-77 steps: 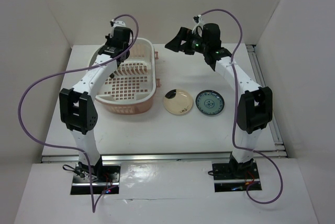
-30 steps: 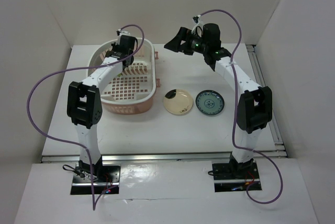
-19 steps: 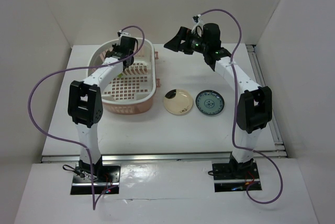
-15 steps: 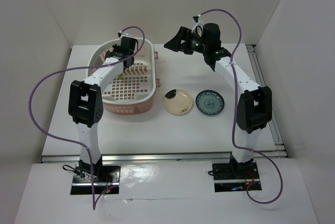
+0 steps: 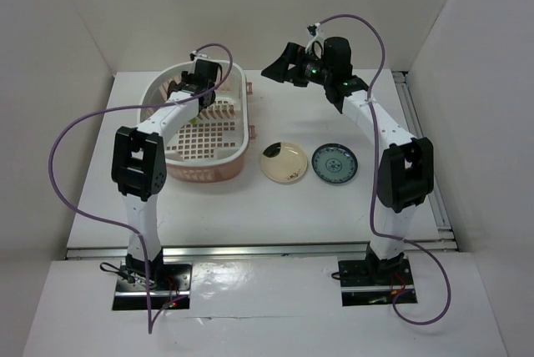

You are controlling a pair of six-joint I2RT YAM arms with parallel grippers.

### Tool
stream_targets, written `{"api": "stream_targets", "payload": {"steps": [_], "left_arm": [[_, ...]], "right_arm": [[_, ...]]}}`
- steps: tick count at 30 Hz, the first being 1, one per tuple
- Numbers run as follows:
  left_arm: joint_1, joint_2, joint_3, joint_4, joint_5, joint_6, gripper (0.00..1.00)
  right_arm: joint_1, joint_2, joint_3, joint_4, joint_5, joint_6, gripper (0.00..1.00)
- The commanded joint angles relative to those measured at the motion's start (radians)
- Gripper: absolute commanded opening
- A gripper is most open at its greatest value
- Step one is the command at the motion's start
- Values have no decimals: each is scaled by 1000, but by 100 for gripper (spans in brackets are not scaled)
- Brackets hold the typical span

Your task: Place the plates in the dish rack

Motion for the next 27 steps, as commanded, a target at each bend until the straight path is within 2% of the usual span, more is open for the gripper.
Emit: {"api": "stream_targets", "payload": {"steps": [1,4,14,18,22,23,26,27], "left_arm": [[4,3,50,6,-19,-21,40],[4,3,50,6,-19,-21,45],[4,-49,79,6,-16,-1,46],[4,-90,102,6,-16,19,53],[4,-160,112,-17,36,8,67],[4,-179,112,-34,72,-18,74],[4,-277,121,-72,161,-52,82],[-5,-303,121,-83,234,-90,90]], "right_arm": [[6,3,-9,58,-16,7,100],[6,3,-9,58,-16,7,100],[6,3,-9,58,-34,16,100],[6,3,-19,58,-25,4,100],[-10,27,-19,-18,44,-82,100],[-37,36,-19,-28,59,-98,100],[-130,36,-92,-9,47,-98,100],[-151,23,-106,-29,58,-108,100]]}}
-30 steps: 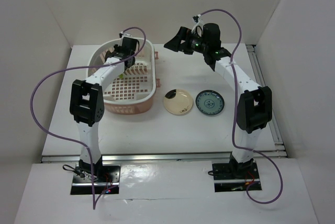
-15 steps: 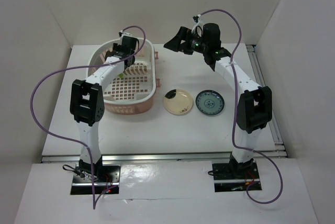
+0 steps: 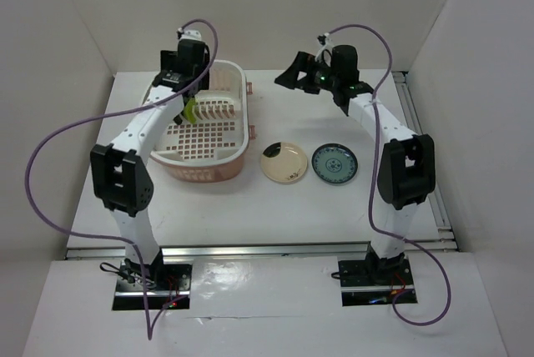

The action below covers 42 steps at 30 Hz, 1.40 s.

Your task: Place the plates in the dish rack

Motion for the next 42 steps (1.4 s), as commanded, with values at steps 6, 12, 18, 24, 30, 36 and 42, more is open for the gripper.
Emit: {"api": "stream_targets", "payload": {"steps": [6,12,18,24,30,36,42], "left_arm": [[-77,-317,0,-35,439,-155,100],[-214,-384,-69,-25,576,-155,100],[-309,-347,-79,-5,725,-207,100],[-331,-296,-16,-5,838,-260,100],[-331,-276,7,-5,903,-291,100],[-331,-267,17,-5,923,-300,100],[-331,-267,17,-5,923,-300,100]], "right_arm": [[-119,-231,-274,-65,292,-144,100],[-195,-490,-607,-29,426,-118,100],[-318,-640,-766,-69,435,-129,100],[-390,-633,-843,-105,368,-92,100],[-429,-593,-940,12,242,3,96],[-429,-553,-995,36,251,14,94],[-429,-542,-1018,37,300,14,88]]}}
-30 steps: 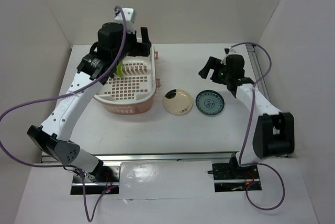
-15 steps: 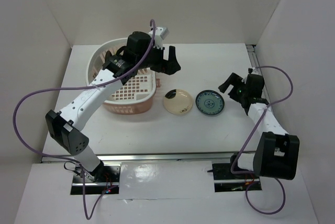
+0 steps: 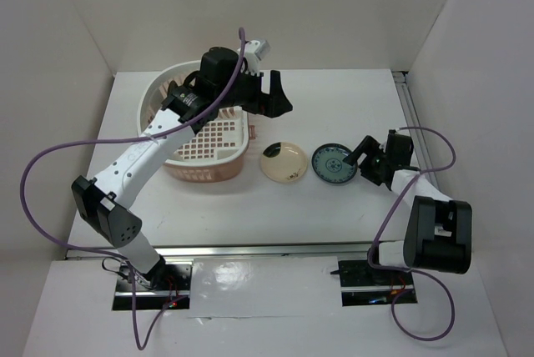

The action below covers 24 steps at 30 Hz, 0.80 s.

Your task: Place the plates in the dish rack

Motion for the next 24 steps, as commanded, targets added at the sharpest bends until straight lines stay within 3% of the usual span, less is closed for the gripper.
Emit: {"api": "stream_targets", "payload": {"steps": [1,7,10,12,16,21,24], "left_arm": [[1,3,41,34,24,-7,100],[1,3,50,34,6,-7,100],[1,3,50,25,5,-7,100],[1,3,50,25,5,-7,100],[1,-6,41,25,-14,3,100],[1,-6,41,25,-14,3,100],[1,-6,41,25,-14,12,100]], "right_arm": [[-3,3,-4,69,26,7,87],[-3,50,-34,107,25,17,75],[-12,79,-47,144,16,27,62],[-12,90,-47,144,15,27,62],[-12,112,-56,169,6,37,48],[-12,176,-47,189,-6,60,44],[-12,188,-37,189,-6,60,35]]}}
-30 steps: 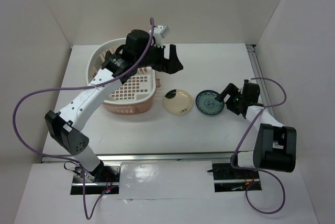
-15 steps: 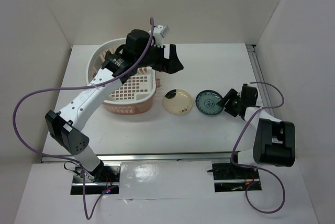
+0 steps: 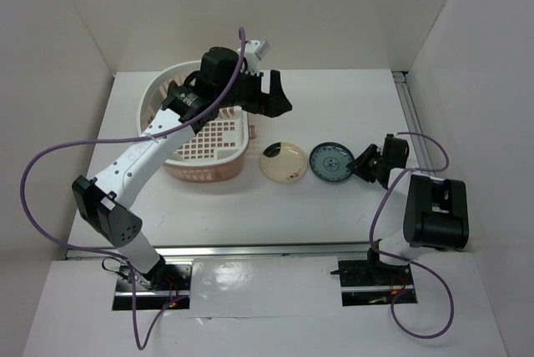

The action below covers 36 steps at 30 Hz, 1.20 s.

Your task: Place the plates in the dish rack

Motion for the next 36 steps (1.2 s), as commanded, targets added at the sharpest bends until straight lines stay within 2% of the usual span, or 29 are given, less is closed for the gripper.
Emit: {"api": "stream_targets", "payload": {"steps": [1,2,4,5,6,12,18,20,23,26,27,30,36], "left_arm": [[1,-18,40,26,-5,12,100],[1,-18,40,26,-14,12,100],[1,-18,40,26,-14,12,100],[1,-18,40,26,-14,12,100],[1,-18,40,26,-14,12,100],[1,-8,31,26,-14,12,100],[1,24,31,17,-57,-9,100],[1,42,52,7,-78,-20,100],[1,90,97,-15,-94,-20,100],[11,145,138,-15,-94,-29,100],[22,160,149,-26,-70,-38,100],[22,212,195,-35,-59,-38,100],[40,266,244,-47,-80,-29,100]], "right_arm": [[-4,29,2,1,15,2,33],[-4,38,11,-19,40,2,26],[-4,38,21,-33,63,14,19],[-4,50,21,-33,74,26,7],[-4,62,34,-59,83,26,2],[-4,53,83,-111,169,98,0],[28,-81,189,-122,359,239,0],[43,-135,219,-72,370,270,0],[65,-172,242,65,293,270,0],[83,-139,296,192,82,215,0],[117,-125,311,221,-25,198,0],[170,-73,363,319,-220,147,0],[238,-40,434,369,-343,124,0]]}}
